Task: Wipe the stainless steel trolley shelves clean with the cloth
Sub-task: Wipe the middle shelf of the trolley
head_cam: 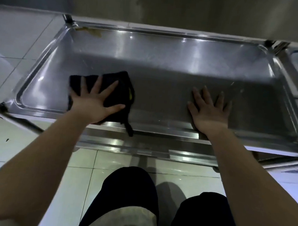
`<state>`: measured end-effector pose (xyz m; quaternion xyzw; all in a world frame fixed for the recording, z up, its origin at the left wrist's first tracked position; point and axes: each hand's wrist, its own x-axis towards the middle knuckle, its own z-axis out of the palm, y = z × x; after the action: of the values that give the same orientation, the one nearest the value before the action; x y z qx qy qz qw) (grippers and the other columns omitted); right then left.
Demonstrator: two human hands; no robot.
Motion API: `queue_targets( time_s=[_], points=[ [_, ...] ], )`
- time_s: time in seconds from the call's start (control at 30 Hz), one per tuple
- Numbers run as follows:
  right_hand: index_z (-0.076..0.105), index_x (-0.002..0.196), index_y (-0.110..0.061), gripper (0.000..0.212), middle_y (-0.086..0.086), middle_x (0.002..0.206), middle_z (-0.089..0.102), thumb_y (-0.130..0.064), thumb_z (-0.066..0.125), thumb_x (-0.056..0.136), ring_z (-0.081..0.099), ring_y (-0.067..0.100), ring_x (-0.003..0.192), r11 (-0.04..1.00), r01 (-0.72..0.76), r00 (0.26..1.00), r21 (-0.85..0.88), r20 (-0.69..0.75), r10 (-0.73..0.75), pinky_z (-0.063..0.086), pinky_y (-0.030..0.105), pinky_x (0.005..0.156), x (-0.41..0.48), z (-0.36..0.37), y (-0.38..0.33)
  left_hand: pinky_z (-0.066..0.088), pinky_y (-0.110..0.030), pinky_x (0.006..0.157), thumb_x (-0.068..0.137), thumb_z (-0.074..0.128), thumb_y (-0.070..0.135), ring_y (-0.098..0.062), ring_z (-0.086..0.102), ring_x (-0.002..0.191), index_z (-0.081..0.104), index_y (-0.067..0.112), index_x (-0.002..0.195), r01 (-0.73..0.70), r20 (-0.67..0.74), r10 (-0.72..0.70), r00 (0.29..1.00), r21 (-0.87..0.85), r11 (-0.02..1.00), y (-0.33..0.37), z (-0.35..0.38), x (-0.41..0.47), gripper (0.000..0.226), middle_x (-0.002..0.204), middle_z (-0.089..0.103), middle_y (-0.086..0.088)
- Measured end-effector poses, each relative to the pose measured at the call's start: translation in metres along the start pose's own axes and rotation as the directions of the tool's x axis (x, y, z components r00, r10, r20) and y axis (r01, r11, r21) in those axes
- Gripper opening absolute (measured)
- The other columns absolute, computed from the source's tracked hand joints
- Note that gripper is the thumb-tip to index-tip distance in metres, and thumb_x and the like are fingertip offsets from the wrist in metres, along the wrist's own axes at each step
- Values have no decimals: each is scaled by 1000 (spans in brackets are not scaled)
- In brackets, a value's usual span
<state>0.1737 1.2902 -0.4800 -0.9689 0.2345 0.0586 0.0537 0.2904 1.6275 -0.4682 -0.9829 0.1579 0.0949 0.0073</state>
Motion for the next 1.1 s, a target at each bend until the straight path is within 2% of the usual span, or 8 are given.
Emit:
queue_targets(
  time_s=[0.23, 0.53, 0.63, 0.73, 0.87, 0.97, 1.0, 1.1],
  points=[
    [18, 153, -42, 48, -16, 161, 19, -45, 17, 105, -1, 16, 151, 895, -48, 995, 442, -61, 83, -10, 41, 119, 4, -7, 17, -20, -75, 97, 58, 7, 98, -40, -25, 144, -10, 62, 143, -302, 26, 302, 953, -4, 953, 212, 9, -21, 94, 162, -18, 8],
    [15, 151, -49, 56, -12, 164, 3, -63, 20, 97, -8, 27, 150, 986, -5, 1000, 170, -9, 7, -10, 52, 117, 0, -5, 8, -4, -68, 112, 52, 9, 105, -32, -15, 149, -10, 69, 138, 11, 15, -10, 1000, -68, 998, 17, -5, -1, 95, 163, -12, 15],
    [7, 151, -50, 64, -10, 164, -4, -71, 16, 92, -13, 31, 149, 995, -11, 1000, 99, 24, 9, -14, 55, 114, -1, -3, 4, -4, -72, 110, 54, 2, 103, -39, -15, 147, -15, 66, 140, 41, 37, -40, 999, -3, 999, 23, -6, 1, 95, 163, -15, 12],
    [10, 153, -46, 64, -11, 164, 2, -68, 19, 94, -12, 27, 150, 974, -25, 1000, 224, 12, 23, -16, 54, 114, 1, -5, 6, -4, -76, 106, 61, 6, 100, -45, -15, 146, -16, 62, 142, -56, 1, 56, 998, 21, 998, 97, -4, 1, 92, 163, -17, 8],
    [32, 150, -33, 56, -3, 159, 30, -52, 41, 98, 6, 19, 151, 766, -24, 987, 642, -109, 122, -10, 39, 119, -1, -10, 14, -13, -79, 97, 66, 18, 95, -47, -24, 143, -15, 58, 145, -272, 89, 268, 959, 34, 962, 227, -1, -20, 93, 162, -22, 5],
    [45, 143, -22, 46, 2, 147, 46, -29, 54, 98, 36, 21, 140, 384, -45, 966, 922, -58, 252, 25, 33, 116, -5, -21, 22, -19, -75, 100, 75, 24, 89, -42, -26, 144, -9, 58, 146, -317, 115, 318, 941, -30, 948, 251, -1, -27, 85, 162, -20, 6],
    [47, 142, -20, 45, 2, 144, 49, -24, 55, 98, 43, 20, 135, 348, -52, 968, 936, -38, 248, 32, 27, 110, -4, -26, 26, -17, -72, 104, 79, 28, 84, -38, -21, 146, -2, 58, 147, -320, 93, 326, 941, -79, 944, 245, -3, -25, 79, 163, -14, 7],
    [50, 139, -19, 45, 5, 142, 50, -21, 58, 96, 48, 24, 128, 676, -8, 991, 737, -87, 106, 35, 26, 104, 9, -40, 35, 17, -53, 115, 94, 46, 51, -30, 21, 145, 38, 42, 145, -333, -132, 312, 941, -191, 923, 216, -15, -9, 52, 158, 29, 3]
  ],
)
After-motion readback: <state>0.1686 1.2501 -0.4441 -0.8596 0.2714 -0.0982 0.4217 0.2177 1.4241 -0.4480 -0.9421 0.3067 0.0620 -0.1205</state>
